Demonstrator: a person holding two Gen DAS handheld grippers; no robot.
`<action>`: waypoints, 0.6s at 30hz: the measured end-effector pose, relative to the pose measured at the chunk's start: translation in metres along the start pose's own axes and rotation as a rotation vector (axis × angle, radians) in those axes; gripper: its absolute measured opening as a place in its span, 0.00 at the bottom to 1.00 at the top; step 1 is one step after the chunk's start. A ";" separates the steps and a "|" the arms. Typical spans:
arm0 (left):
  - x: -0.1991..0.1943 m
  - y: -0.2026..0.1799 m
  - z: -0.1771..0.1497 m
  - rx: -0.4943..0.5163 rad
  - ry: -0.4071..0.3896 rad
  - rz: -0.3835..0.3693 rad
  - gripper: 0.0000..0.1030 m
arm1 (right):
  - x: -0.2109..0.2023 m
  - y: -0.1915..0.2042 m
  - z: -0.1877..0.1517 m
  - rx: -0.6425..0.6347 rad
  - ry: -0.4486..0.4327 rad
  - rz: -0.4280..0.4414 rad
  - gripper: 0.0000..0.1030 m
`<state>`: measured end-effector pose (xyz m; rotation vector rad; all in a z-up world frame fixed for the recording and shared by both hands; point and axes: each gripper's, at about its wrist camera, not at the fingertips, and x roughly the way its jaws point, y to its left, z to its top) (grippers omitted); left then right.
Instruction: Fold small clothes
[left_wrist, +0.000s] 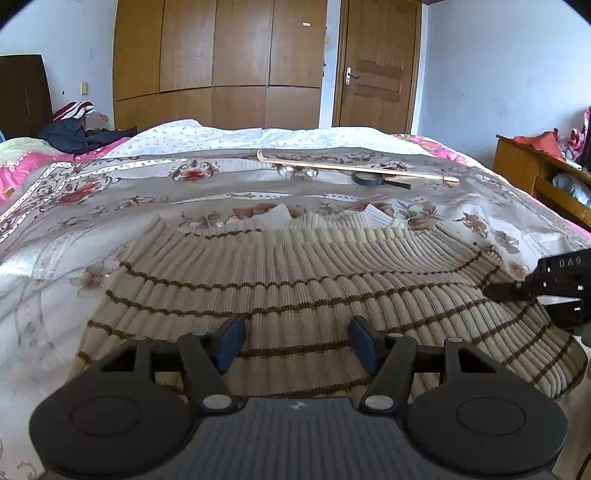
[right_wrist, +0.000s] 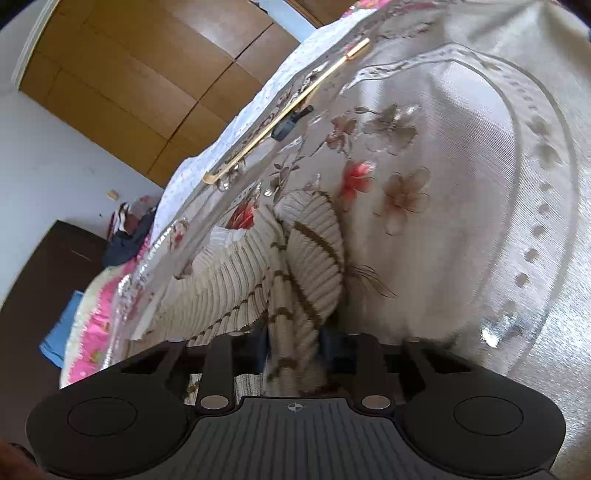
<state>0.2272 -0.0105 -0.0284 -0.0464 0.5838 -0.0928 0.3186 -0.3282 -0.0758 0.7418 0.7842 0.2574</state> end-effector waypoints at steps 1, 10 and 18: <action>0.003 0.000 0.000 0.004 0.005 0.002 0.70 | 0.001 0.002 -0.001 0.001 -0.004 -0.007 0.20; 0.003 -0.017 -0.010 0.082 0.037 -0.001 0.72 | -0.034 -0.001 -0.016 0.094 -0.041 0.006 0.18; -0.016 -0.032 -0.026 0.095 0.087 -0.110 0.72 | -0.076 0.011 -0.021 0.095 -0.062 -0.053 0.18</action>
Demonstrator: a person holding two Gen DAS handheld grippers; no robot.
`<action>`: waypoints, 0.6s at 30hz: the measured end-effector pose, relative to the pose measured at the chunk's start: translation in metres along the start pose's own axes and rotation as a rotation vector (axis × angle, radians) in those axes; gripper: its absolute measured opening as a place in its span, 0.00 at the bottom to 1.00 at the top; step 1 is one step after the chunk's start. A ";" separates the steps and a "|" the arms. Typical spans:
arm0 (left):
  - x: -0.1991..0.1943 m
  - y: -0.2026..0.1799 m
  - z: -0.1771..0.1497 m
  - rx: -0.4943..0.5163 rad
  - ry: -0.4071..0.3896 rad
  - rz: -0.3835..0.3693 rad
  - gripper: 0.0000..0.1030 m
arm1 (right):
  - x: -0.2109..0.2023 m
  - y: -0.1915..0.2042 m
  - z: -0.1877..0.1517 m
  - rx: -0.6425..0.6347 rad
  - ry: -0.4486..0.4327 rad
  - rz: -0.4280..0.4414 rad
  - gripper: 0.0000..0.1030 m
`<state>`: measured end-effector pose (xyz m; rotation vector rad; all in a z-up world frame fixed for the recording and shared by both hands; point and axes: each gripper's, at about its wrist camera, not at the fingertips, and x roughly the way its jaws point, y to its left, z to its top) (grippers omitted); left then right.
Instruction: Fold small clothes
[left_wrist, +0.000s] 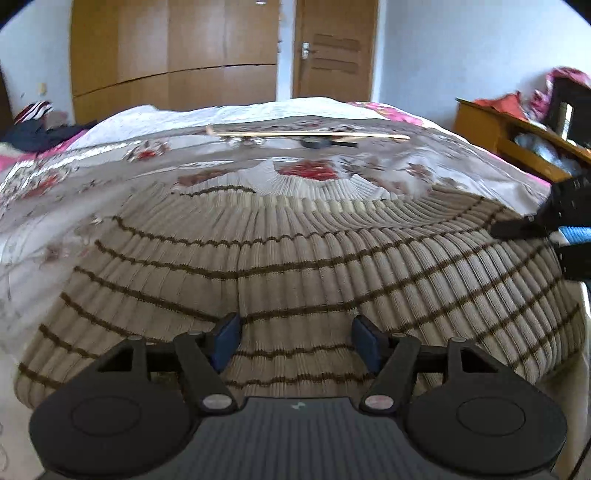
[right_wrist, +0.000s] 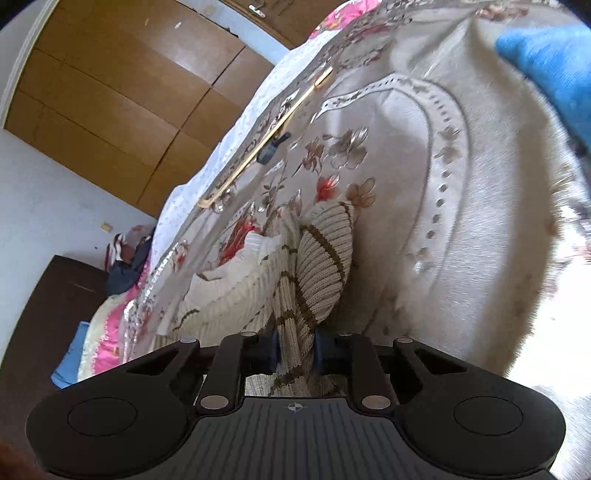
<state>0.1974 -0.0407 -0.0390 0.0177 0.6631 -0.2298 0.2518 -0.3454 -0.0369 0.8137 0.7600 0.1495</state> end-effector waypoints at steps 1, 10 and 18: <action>-0.002 0.001 0.001 -0.009 0.003 -0.014 0.72 | -0.003 0.003 0.000 -0.007 -0.002 -0.008 0.18; -0.013 0.040 0.012 -0.093 -0.022 -0.025 0.72 | -0.012 0.065 0.008 -0.089 -0.003 -0.045 0.17; -0.019 0.084 0.011 -0.175 0.011 -0.109 0.71 | 0.032 0.152 0.003 -0.148 0.050 -0.038 0.17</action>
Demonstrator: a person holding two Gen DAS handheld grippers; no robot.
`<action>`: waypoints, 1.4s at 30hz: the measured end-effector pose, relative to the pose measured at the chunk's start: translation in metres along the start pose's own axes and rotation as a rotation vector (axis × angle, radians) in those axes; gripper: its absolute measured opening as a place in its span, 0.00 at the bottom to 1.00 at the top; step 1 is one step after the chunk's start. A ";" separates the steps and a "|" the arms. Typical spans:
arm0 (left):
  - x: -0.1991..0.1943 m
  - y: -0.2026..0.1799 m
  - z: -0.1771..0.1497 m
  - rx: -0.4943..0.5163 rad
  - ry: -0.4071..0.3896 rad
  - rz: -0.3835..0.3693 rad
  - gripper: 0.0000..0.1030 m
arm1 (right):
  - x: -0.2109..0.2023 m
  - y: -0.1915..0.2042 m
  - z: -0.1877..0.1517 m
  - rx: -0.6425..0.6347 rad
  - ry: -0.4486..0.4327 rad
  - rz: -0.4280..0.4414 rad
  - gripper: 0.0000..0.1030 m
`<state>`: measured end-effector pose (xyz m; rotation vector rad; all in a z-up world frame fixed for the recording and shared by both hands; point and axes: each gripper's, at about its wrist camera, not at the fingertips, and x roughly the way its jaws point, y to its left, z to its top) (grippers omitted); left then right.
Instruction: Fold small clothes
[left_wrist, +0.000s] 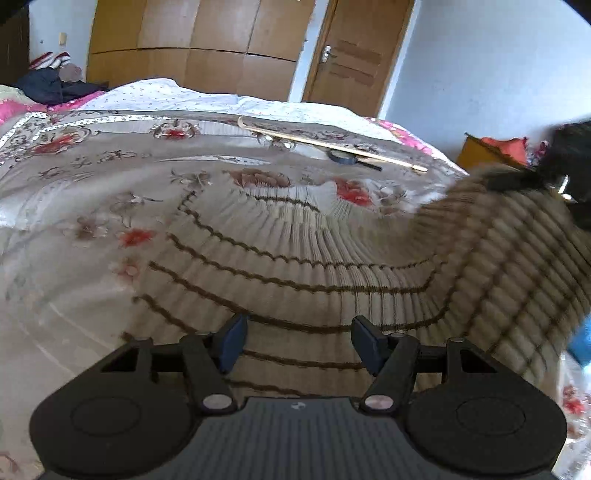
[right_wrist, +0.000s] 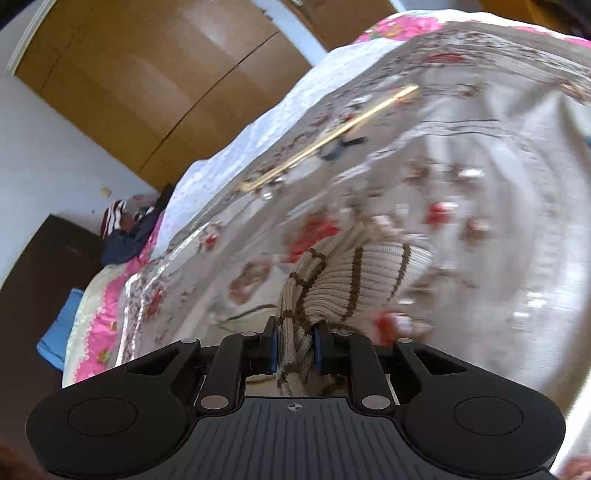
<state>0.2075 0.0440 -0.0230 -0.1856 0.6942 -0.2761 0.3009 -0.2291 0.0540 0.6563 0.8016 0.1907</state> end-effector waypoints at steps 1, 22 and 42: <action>-0.004 0.005 0.000 -0.002 -0.003 -0.003 0.71 | 0.011 0.013 0.001 -0.008 0.011 0.006 0.17; -0.049 0.104 -0.018 -0.370 -0.058 -0.107 0.71 | 0.137 0.127 -0.049 -0.126 0.232 0.045 0.27; -0.047 0.069 -0.006 -0.249 -0.100 -0.092 0.35 | 0.172 0.164 -0.049 -0.509 0.296 -0.179 0.59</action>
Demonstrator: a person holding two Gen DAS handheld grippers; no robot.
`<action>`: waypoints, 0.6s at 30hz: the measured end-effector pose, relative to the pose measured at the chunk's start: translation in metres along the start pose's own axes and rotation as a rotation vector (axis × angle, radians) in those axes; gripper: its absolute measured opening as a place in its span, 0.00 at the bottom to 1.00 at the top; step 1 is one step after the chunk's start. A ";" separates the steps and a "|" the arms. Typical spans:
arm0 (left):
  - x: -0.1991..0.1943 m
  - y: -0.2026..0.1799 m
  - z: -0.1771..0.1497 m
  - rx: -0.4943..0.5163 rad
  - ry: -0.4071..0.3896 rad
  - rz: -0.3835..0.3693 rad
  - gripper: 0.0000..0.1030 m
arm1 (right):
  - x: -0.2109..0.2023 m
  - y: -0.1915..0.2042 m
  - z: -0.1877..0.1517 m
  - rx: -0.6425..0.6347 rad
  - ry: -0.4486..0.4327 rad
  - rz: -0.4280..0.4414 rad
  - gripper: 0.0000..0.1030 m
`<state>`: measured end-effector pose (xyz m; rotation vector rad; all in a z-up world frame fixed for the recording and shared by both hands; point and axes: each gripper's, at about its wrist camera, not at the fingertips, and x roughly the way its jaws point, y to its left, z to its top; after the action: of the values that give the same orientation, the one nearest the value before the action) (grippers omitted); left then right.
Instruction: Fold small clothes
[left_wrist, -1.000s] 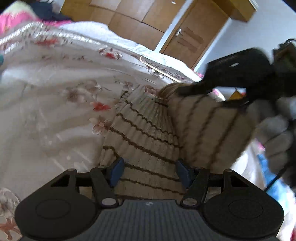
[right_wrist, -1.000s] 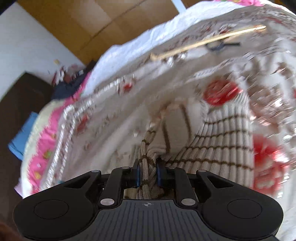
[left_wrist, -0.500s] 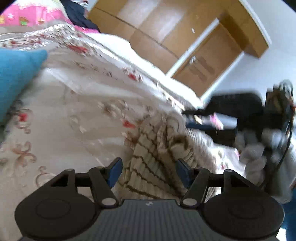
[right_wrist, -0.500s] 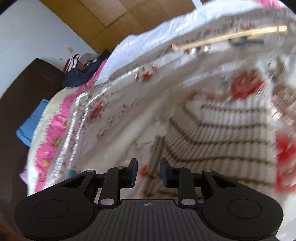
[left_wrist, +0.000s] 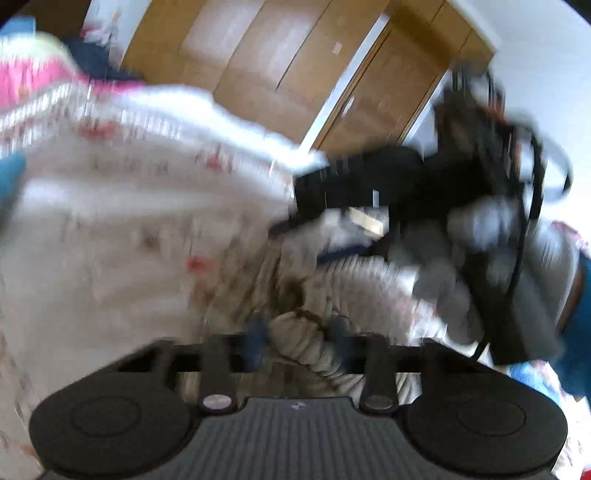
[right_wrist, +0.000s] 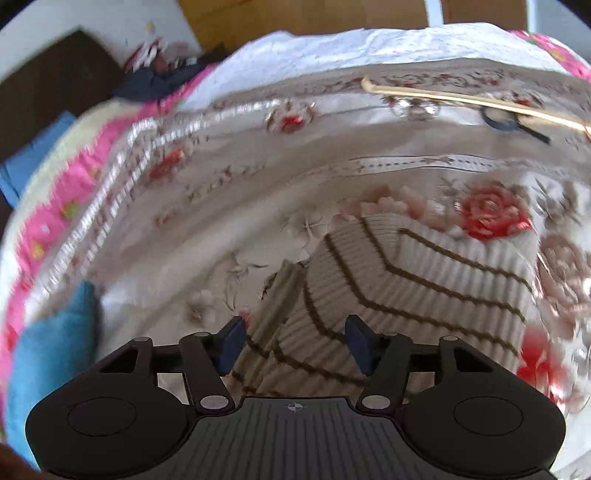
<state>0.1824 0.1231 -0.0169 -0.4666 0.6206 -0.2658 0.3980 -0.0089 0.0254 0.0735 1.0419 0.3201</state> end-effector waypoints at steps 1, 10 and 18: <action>0.004 0.005 -0.003 -0.011 0.027 0.009 0.34 | 0.007 0.006 0.001 -0.021 0.014 -0.029 0.59; -0.005 0.022 -0.003 -0.078 0.012 -0.021 0.30 | 0.004 0.017 -0.012 -0.095 -0.041 -0.146 0.14; -0.035 0.034 -0.004 -0.159 -0.049 -0.017 0.30 | -0.018 0.041 -0.011 -0.074 -0.105 -0.057 0.12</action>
<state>0.1554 0.1642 -0.0195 -0.6300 0.5921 -0.2217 0.3712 0.0240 0.0433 -0.0061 0.9260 0.2996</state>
